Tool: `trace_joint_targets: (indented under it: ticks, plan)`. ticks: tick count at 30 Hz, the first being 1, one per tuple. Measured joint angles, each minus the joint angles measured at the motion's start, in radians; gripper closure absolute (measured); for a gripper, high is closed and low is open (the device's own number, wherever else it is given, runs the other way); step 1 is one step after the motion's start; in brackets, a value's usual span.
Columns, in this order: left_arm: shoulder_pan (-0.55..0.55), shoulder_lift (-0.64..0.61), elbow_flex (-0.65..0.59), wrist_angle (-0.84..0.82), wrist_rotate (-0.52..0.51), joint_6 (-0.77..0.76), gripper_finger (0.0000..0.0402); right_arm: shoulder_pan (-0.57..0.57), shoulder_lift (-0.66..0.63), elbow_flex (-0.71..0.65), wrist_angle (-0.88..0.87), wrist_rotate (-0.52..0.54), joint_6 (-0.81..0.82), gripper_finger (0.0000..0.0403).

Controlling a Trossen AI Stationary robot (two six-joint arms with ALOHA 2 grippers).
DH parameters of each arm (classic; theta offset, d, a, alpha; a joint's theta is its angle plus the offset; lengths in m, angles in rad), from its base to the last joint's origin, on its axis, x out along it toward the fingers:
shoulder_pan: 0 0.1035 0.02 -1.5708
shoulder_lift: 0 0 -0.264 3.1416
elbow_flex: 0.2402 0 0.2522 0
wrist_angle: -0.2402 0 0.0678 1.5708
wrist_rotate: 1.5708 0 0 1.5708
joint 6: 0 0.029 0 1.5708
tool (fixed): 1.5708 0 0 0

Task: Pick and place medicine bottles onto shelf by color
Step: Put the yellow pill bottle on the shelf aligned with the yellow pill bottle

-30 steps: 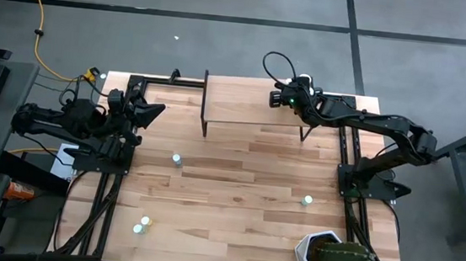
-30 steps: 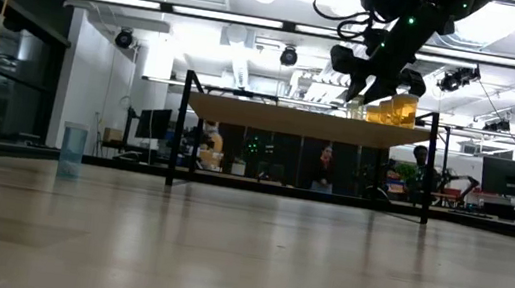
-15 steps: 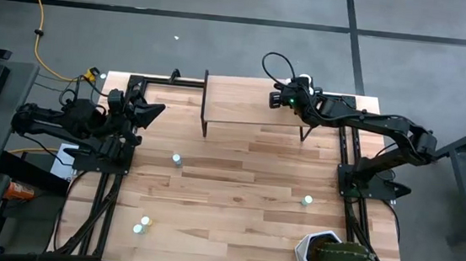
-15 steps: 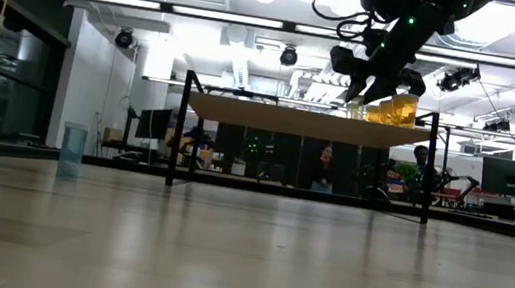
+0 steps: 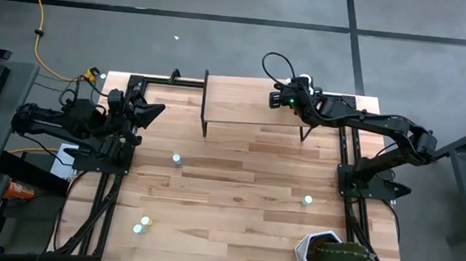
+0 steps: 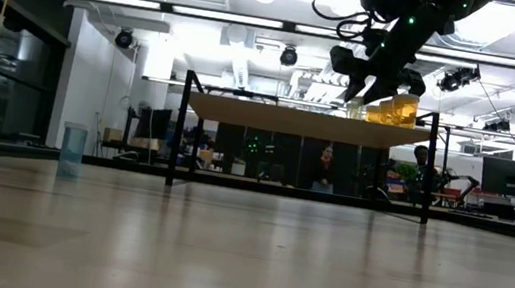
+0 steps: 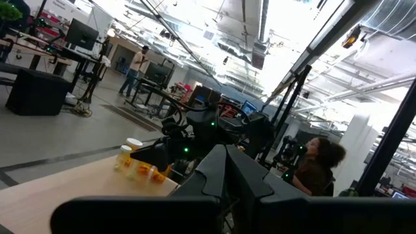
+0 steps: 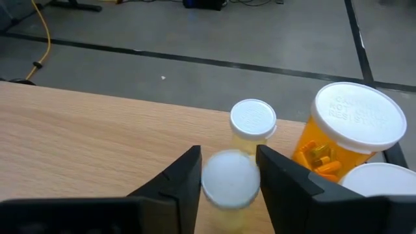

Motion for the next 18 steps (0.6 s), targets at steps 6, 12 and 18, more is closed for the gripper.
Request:
trace_joint_targets:
  ticks: [6, 12, 18]
  plan:
    - [0.000, 0.000, 0.000, 0.000, 0.000, 0.000, 0.0401, 0.000, 0.000, 0.000, 0.001, 0.000, 0.000, 0.0240]
    - [0.000, 0.000, 0.000, 0.000, 0.000, 0.000, 0.0401, 0.000, 0.000, 0.000, 0.002, 0.000, 0.000, 0.0238]
    - [0.000, 0.000, 0.000, 0.000, 0.000, 0.000, 0.0401, 0.000, 0.001, 0.017, -0.005, -0.007, 0.001, 0.0237]
